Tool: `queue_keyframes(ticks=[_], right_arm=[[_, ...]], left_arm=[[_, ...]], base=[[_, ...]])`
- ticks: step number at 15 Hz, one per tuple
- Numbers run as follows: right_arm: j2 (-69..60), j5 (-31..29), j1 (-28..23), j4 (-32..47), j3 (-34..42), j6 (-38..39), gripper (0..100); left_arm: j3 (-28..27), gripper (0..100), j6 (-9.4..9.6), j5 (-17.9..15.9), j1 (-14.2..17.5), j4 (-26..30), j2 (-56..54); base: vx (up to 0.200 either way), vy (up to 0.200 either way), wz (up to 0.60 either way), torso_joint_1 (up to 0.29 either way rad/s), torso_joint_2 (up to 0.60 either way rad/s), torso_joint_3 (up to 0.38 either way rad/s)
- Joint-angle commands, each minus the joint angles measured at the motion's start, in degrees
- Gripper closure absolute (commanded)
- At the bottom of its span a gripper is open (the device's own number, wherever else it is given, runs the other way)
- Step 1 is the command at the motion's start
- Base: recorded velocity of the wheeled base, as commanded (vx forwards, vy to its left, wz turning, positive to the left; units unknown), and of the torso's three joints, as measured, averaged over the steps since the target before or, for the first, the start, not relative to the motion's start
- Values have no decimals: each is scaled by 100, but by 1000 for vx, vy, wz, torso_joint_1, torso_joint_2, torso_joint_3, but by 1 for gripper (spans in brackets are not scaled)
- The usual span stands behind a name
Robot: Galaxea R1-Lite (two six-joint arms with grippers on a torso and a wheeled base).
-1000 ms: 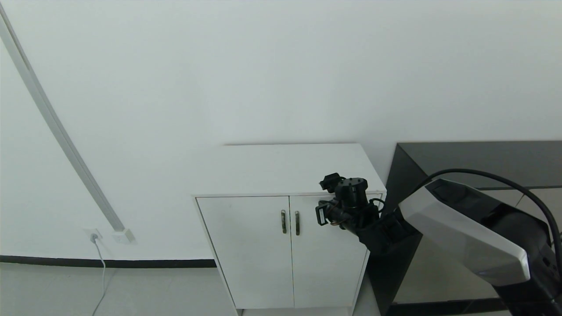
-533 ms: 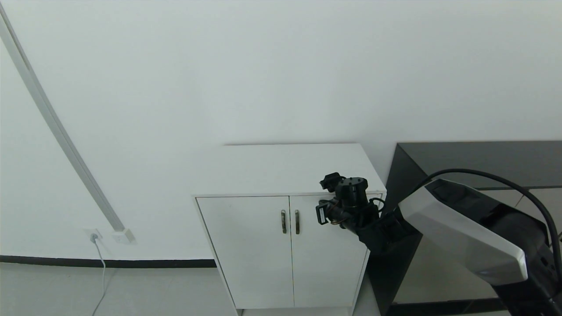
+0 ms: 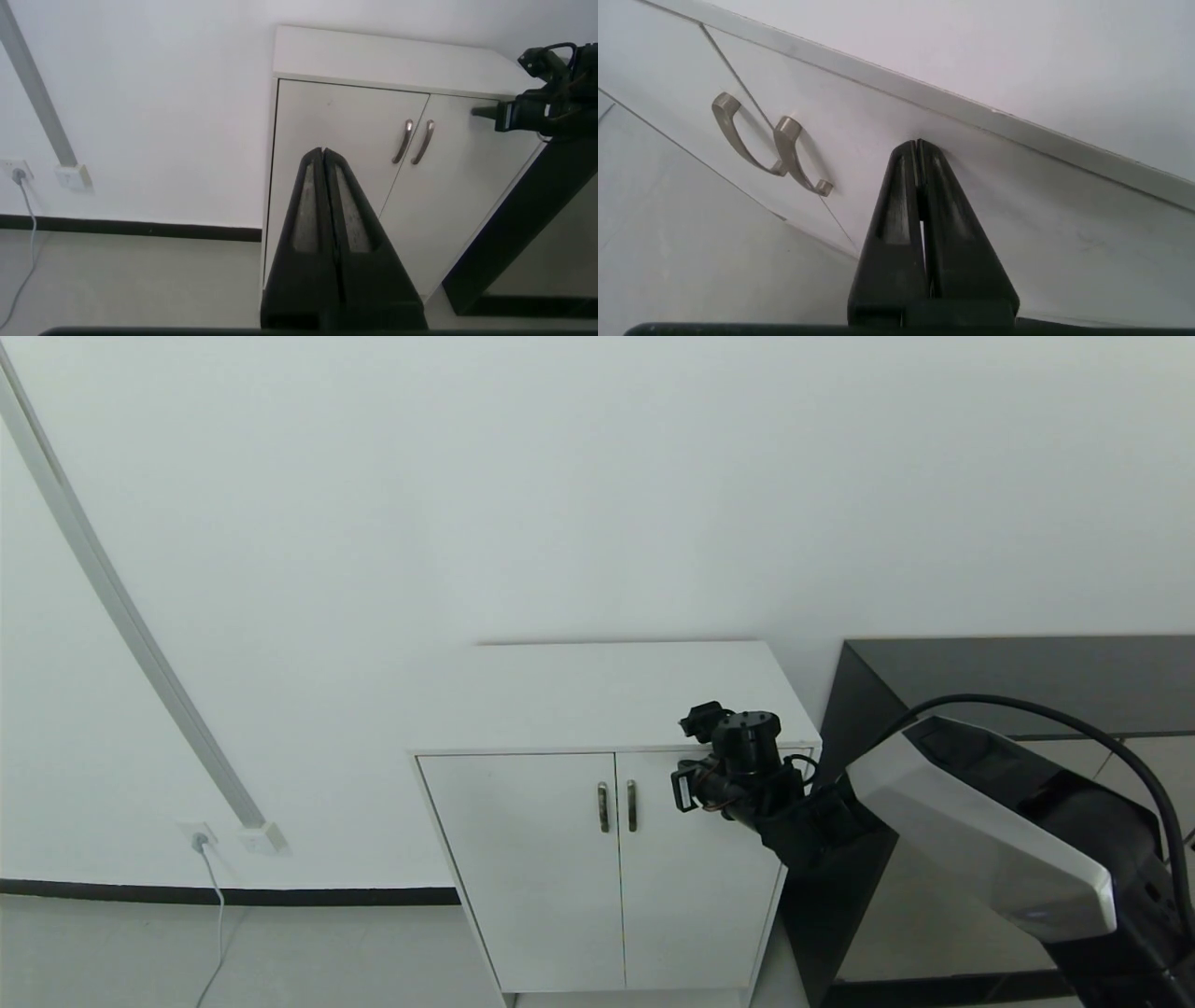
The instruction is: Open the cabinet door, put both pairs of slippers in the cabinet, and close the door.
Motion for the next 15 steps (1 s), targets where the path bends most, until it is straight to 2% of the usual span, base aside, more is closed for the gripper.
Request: queue_keyframes(ticks=[1, 8, 15], right_arm=[[14, 1, 4, 2, -9, 2, 100], [-487, 1, 21, -262, 826, 28, 100], [-1963, 1, -32, -692, 2460, 46, 100]], left_arm=[[0, 100, -2, 2, 0, -8, 4], [0, 100, -2, 2, 0, 1, 4], [0, 100, -2, 2, 0, 1, 4]], base=[[0, 0, 0, 0, 0, 0], [0, 0, 0, 0, 0, 0], [0, 0, 0, 0, 0, 0]])
